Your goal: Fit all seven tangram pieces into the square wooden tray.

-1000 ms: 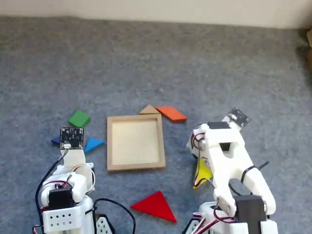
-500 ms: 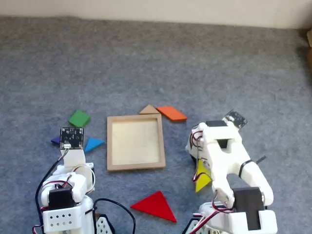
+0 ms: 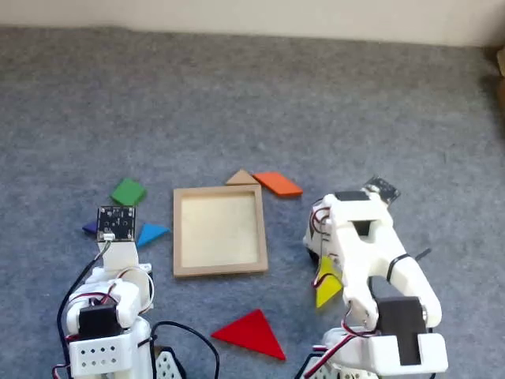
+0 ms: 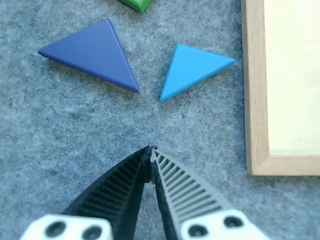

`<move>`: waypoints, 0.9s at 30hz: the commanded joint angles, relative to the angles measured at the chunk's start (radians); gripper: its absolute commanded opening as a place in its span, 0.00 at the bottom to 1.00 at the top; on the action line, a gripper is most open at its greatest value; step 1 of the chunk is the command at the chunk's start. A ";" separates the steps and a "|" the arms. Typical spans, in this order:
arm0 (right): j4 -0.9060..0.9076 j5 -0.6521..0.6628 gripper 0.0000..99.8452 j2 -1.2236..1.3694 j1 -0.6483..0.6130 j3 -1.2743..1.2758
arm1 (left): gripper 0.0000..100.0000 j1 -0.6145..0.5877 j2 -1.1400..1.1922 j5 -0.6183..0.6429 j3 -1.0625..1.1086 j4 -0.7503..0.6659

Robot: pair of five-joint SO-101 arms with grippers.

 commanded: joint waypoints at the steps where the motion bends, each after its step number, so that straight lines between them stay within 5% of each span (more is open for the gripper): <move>1: -0.008 0.083 0.04 0.030 0.036 -0.074 | 0.01 -0.012 -0.033 0.009 0.019 0.005; 16: 0.315 0.382 0.04 0.030 0.038 -0.435 | 0.01 -0.012 -0.033 0.009 0.019 0.005; 27: 0.344 0.408 0.04 0.030 -0.108 -0.562 | 0.01 -0.012 -0.033 0.009 0.019 0.005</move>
